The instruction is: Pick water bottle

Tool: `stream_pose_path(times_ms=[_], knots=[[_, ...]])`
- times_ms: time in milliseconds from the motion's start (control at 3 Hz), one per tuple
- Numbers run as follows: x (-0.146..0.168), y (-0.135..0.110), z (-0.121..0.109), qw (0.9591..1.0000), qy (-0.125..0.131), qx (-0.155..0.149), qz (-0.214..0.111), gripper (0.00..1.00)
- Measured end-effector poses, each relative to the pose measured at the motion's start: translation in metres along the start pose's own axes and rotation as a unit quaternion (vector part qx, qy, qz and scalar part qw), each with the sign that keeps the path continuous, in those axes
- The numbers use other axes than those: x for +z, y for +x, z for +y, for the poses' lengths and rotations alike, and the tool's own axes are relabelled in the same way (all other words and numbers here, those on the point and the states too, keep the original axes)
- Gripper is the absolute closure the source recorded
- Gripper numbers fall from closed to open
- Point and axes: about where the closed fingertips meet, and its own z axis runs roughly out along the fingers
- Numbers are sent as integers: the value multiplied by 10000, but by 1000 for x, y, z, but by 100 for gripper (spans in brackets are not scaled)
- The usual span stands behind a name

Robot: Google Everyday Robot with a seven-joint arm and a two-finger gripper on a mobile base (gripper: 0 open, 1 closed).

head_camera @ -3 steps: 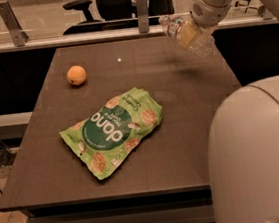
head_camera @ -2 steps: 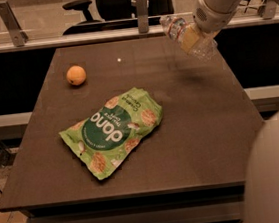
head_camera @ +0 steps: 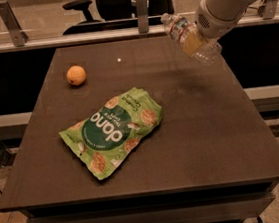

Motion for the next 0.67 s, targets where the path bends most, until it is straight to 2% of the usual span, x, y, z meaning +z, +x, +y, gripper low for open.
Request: stream_pose_path(times_ms=[333, 667], knots=[[-20, -6, -7, 9990, 300, -37, -323, 100], [-33, -13, -14, 9974, 480, -47, -530, 100]])
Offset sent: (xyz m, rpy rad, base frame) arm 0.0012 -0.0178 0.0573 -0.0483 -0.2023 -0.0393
